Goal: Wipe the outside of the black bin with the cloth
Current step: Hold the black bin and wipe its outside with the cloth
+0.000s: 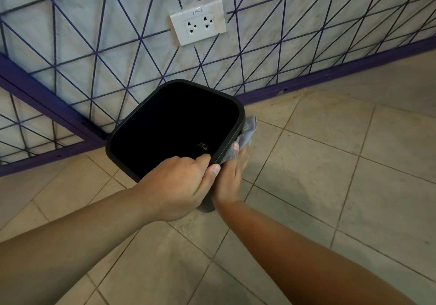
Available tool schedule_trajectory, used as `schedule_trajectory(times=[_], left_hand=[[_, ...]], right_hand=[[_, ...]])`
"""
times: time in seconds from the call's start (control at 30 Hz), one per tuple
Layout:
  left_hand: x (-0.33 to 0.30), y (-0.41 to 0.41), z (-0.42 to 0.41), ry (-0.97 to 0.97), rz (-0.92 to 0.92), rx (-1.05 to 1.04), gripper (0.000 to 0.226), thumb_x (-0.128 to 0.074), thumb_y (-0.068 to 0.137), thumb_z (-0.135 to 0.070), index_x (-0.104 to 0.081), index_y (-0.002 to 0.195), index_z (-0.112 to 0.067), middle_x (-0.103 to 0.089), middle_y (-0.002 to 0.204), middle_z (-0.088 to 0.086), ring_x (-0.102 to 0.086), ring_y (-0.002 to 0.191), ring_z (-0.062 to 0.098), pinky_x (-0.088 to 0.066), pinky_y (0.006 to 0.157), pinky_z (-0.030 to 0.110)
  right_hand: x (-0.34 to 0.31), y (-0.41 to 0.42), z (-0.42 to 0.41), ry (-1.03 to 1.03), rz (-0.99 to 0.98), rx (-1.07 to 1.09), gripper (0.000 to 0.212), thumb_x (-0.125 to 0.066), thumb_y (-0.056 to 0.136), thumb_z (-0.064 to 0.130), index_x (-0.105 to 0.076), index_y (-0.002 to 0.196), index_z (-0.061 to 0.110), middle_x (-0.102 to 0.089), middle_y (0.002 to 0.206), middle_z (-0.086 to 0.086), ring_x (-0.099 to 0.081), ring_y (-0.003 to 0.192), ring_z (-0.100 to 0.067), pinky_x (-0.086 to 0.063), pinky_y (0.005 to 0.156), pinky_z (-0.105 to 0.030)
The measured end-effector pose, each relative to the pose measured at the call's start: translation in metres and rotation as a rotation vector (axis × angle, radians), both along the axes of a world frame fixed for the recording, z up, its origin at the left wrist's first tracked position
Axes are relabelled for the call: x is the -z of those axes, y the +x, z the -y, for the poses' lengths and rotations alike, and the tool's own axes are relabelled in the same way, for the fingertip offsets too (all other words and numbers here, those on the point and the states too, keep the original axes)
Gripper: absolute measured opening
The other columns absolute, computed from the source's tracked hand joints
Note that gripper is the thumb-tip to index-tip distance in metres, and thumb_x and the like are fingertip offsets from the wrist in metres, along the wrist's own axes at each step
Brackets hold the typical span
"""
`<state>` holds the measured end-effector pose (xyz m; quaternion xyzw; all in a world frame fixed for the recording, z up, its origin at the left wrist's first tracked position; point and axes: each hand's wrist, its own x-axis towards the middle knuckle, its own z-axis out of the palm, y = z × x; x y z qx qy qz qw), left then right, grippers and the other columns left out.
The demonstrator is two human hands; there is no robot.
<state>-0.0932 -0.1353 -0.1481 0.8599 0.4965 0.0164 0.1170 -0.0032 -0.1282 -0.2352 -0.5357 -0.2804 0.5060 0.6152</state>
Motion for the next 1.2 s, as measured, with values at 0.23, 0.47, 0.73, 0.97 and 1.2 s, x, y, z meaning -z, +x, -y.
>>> schedule_trajectory(times=[0.23, 0.47, 0.73, 0.97, 1.2], left_hand=[[-0.001, 0.000, 0.000, -0.007, -0.004, -0.030, 0.056, -0.003, 0.092, -0.060, -0.048, 0.088, -0.027, -0.056, 0.065, -0.006, -0.058, 0.061, 0.010, -0.049, 0.057, 0.031], [-0.002, 0.001, 0.001, 0.006, -0.045, -0.032, 0.065, 0.001, 0.088, -0.060, -0.052, 0.095, -0.022, -0.053, 0.065, -0.006, -0.058, 0.063, 0.011, -0.048, 0.058, 0.032], [-0.004, 0.003, 0.003, -0.008, -0.029, -0.031, 0.041, -0.001, 0.090, -0.057, -0.034, 0.077, -0.036, -0.047, 0.062, -0.007, -0.052, 0.057, 0.010, -0.032, 0.051, 0.020], [-0.004, 0.002, 0.001, 0.005, -0.032, -0.034, 0.063, 0.003, 0.087, -0.060, -0.050, 0.094, -0.026, -0.049, 0.061, -0.006, -0.056, 0.060, 0.011, -0.043, 0.053, 0.027], [0.000, 0.001, 0.002, 0.042, -0.062, -0.042, 0.080, 0.006, 0.085, -0.061, -0.056, 0.114, -0.019, -0.055, 0.067, -0.008, -0.059, 0.066, 0.010, -0.047, 0.058, 0.026]], right_hand=[[-0.006, 0.005, -0.023, -0.119, -0.018, -0.049, 0.091, -0.025, 0.096, 0.072, -0.034, 0.171, 0.020, -0.029, 0.181, -0.005, -0.020, 0.171, -0.021, -0.016, 0.141, -0.046], [0.013, 0.018, -0.030, -0.088, -0.003, -0.073, 0.064, -0.023, 0.117, 0.048, -0.039, 0.168, 0.012, -0.039, 0.175, -0.013, -0.029, 0.167, -0.027, -0.024, 0.138, -0.049], [0.012, 0.013, -0.027, -0.013, -0.009, -0.058, 0.082, -0.027, 0.100, 0.056, -0.048, 0.157, 0.000, -0.051, 0.159, -0.027, -0.042, 0.157, -0.041, -0.031, 0.132, -0.060], [0.019, 0.016, -0.032, -0.104, 0.001, -0.084, 0.077, -0.024, 0.109, 0.056, -0.050, 0.156, 0.000, -0.053, 0.158, -0.027, -0.043, 0.157, -0.042, -0.034, 0.131, -0.060], [0.012, 0.012, -0.037, -0.164, -0.040, -0.042, 0.080, -0.027, 0.106, 0.061, -0.050, 0.158, 0.005, -0.051, 0.164, -0.022, -0.040, 0.160, -0.037, -0.032, 0.133, -0.057]])
